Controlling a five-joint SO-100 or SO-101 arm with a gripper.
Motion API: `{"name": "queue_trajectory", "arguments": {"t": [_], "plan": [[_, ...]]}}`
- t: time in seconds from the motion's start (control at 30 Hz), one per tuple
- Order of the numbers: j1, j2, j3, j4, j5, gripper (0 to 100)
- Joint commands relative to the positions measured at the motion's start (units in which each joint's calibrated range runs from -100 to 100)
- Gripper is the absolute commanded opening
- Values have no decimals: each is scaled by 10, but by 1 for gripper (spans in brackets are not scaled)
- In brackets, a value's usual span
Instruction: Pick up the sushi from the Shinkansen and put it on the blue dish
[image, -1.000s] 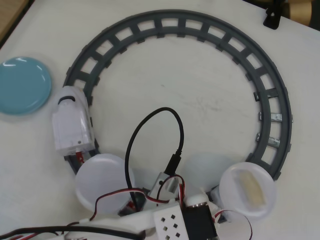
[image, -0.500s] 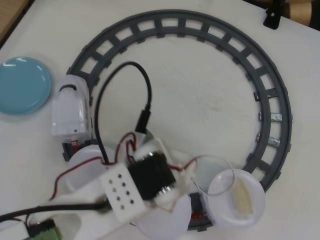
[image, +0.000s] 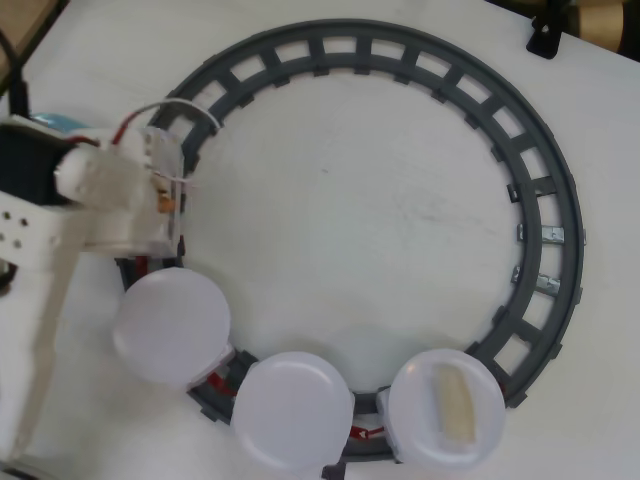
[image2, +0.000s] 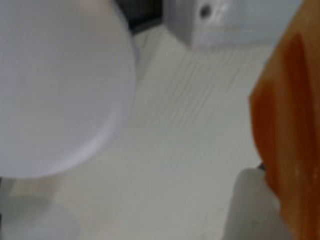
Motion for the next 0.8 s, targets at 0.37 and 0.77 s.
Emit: {"name": "queue_trajectory", "arguments": {"t": [0.37,0.77], "plan": [[-185,46,-1,-96,-45,5],[-208,157,-5,-197,-47,5]]}}
